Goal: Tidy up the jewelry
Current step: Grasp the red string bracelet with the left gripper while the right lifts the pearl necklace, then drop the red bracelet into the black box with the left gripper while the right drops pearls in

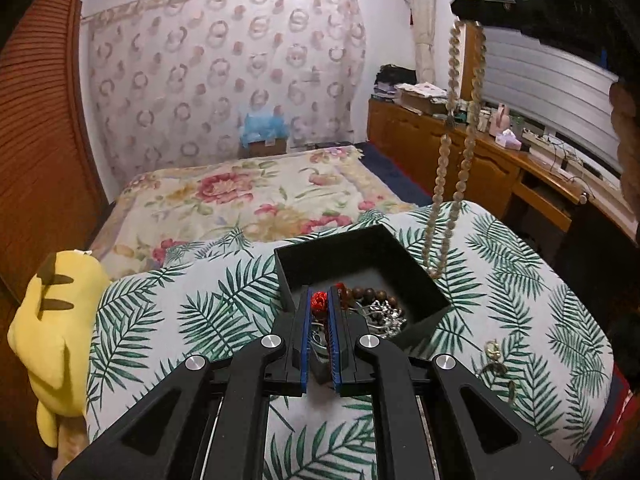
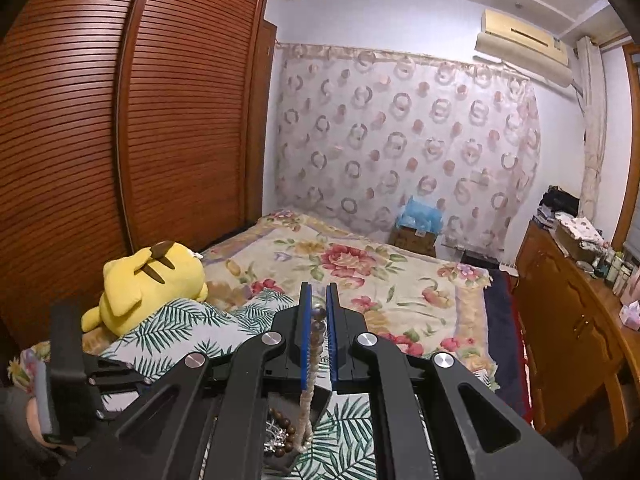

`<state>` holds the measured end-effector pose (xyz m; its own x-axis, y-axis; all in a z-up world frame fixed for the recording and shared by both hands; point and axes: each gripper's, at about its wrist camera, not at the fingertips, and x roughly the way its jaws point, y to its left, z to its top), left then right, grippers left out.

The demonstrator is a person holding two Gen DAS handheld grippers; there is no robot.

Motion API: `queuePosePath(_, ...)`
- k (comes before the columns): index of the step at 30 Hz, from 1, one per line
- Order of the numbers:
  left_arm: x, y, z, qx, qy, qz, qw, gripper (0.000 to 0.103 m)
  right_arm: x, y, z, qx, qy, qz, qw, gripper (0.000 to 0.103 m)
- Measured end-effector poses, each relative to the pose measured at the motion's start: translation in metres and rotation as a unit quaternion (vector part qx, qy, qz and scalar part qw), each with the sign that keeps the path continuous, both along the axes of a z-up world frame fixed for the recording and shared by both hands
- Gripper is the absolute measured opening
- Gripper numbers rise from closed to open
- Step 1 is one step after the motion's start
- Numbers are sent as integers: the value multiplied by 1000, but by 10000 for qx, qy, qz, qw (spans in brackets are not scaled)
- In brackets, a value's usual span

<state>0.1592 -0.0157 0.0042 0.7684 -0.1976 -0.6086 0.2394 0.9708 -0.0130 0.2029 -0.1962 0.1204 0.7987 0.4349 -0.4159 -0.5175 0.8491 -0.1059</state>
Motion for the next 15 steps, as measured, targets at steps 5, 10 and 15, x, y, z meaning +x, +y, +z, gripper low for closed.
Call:
queuePosePath(5, 10, -1, -5, 39, 44, 43, 10000, 7, 6, 6, 3, -25, -6, -26, 10000, 8)
queuePosePath(10, 16, 2, -6, -65, 67, 94, 9999, 7, 15, 12, -7, -138, 75, 31, 9999, 8)
queuePosePath(15, 24, 2, -10, -123, 127, 138, 9997, 7, 32, 21, -50, -331, 473, 52, 9983, 8)
